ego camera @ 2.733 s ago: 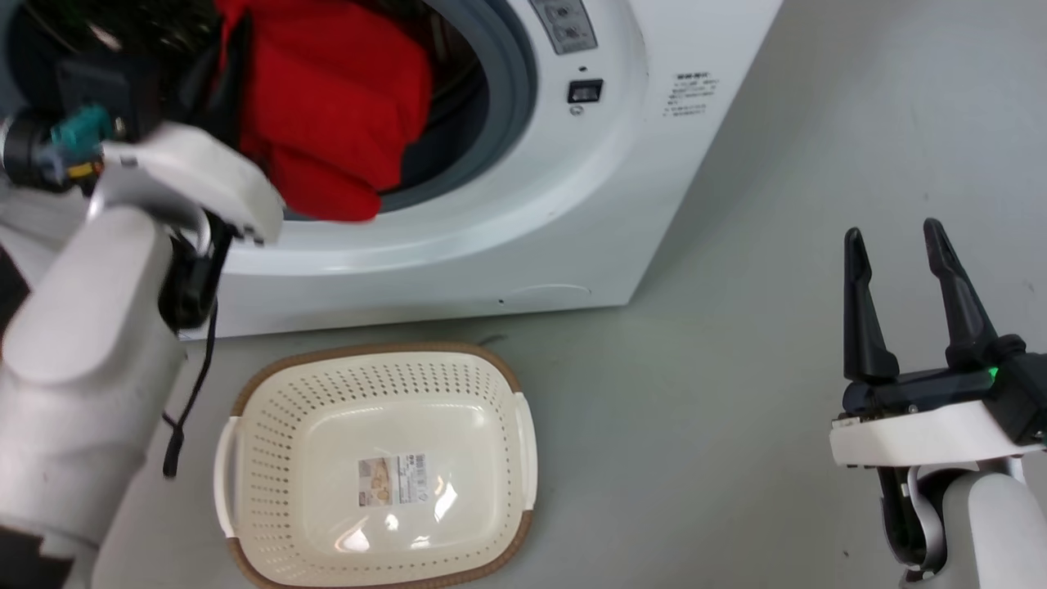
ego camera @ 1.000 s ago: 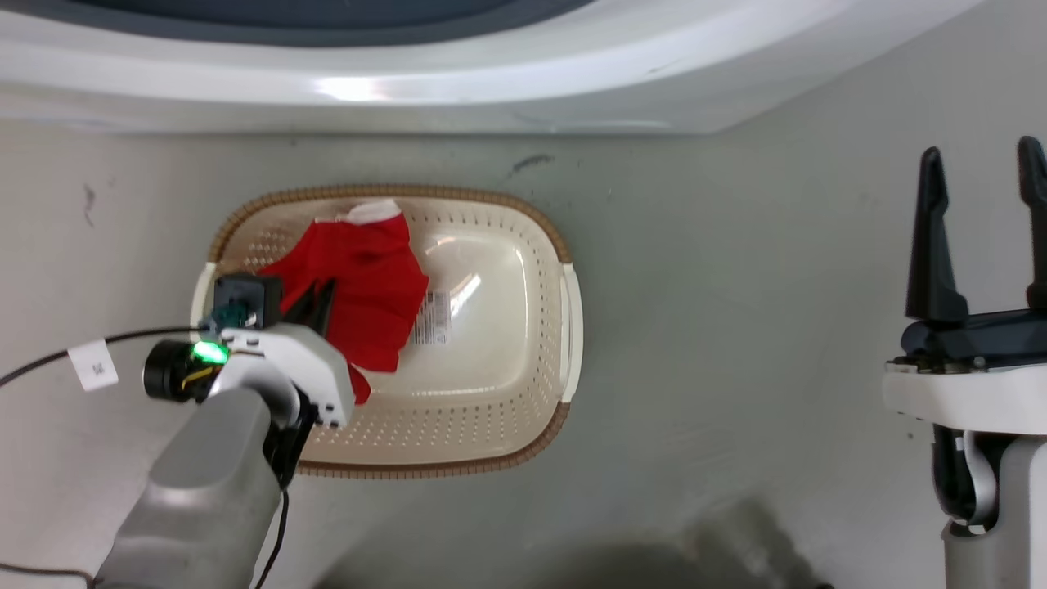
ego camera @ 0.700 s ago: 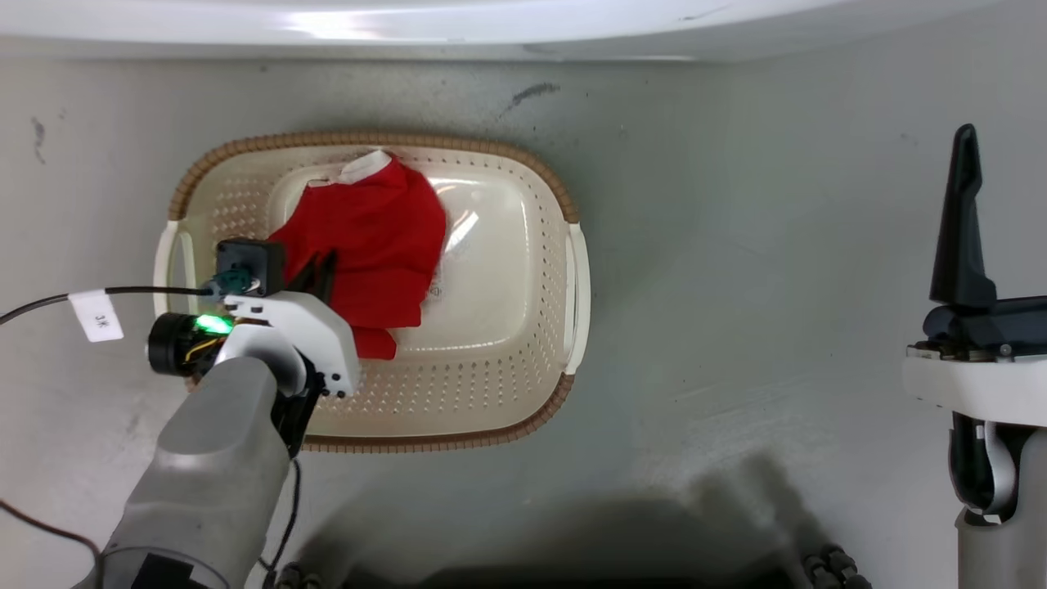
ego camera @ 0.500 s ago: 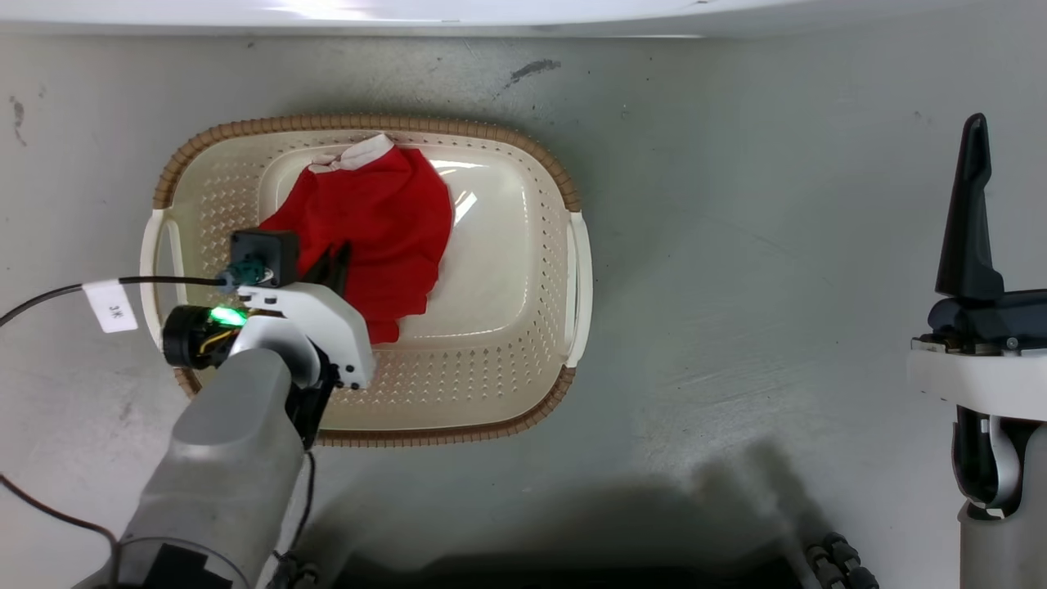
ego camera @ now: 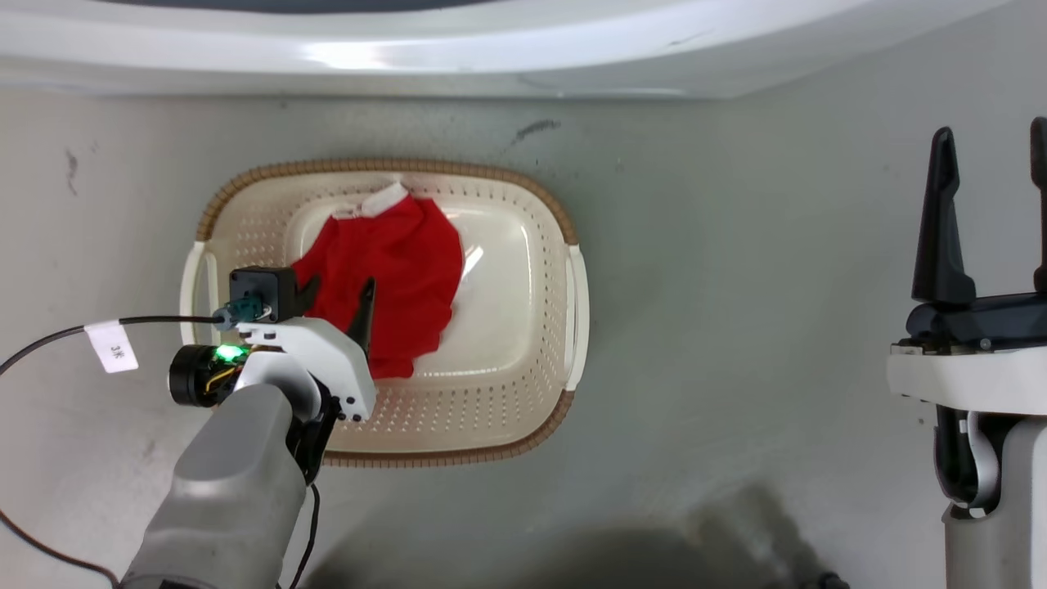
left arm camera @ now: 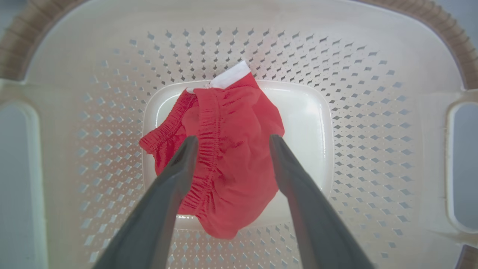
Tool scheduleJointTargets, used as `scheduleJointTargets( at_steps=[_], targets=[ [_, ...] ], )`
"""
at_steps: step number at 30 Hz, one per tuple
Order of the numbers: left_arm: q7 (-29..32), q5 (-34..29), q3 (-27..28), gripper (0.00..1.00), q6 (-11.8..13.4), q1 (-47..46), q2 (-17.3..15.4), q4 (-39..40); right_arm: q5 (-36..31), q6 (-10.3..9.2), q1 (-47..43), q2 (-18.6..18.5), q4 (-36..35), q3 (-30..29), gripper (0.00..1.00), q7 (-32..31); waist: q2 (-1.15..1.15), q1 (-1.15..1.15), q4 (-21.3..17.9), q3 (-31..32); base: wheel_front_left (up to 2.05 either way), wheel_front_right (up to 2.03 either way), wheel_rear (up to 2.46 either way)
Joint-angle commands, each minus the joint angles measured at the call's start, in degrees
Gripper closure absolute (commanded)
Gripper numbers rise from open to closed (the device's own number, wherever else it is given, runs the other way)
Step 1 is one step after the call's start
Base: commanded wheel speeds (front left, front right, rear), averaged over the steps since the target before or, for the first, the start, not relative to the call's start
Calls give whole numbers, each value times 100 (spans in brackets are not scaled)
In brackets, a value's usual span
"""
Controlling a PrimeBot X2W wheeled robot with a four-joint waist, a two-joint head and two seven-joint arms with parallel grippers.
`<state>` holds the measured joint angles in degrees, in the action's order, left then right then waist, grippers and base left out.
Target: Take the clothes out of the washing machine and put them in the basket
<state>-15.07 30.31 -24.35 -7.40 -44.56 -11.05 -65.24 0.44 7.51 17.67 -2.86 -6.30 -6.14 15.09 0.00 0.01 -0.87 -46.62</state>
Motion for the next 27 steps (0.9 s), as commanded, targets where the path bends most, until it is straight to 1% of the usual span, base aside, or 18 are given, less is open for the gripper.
scheduleJointTargets(
  at_steps=[1, 7, 10, 13, 16, 23, 27],
  targets=[
    [-15, -33, 12, 0, -3, 139, -37, 123, 23, -4, 40, -3, 66, -4, 0, 12, 0, -1, -15, 323, 0, 0, 0],
    [-15, -98, 90, 0, -6, 884, -179, 716, 120, -4, -163, -4, 366, 104, 0, 12, 0, -1, -99, 1088, 0, 0, 0],
    [-15, -28, 45, 0, -7, 1320, -96, 968, 180, -4, -250, -4, 472, 86, 0, 12, 0, -1, -133, 1414, 0, 0, 0],
    [-15, -12, 82, 0, -1, 1623, -107, 1231, 227, -4, -337, -3, 566, 63, 0, 12, 0, -1, -159, 1724, 0, 0, 0],
    [-15, -100, 144, 0, -1, 1952, -60, 1483, 241, -4, -431, -3, 633, 47, 0, 12, 0, -1, -169, 1974, 0, 0, 0],
    [-15, -330, 697, 0, -2, 2476, 4, 2411, 362, -4, -603, -2, 757, 40, 0, 12, 0, -1, -269, 2411, 0, 0, 0],
    [-15, -531, 972, 0, -2, 2684, -78, 3074, 474, -4, -709, -4, 829, 67, 0, 12, 0, -1, -409, 2645, 0, 0, 0]
  ],
)
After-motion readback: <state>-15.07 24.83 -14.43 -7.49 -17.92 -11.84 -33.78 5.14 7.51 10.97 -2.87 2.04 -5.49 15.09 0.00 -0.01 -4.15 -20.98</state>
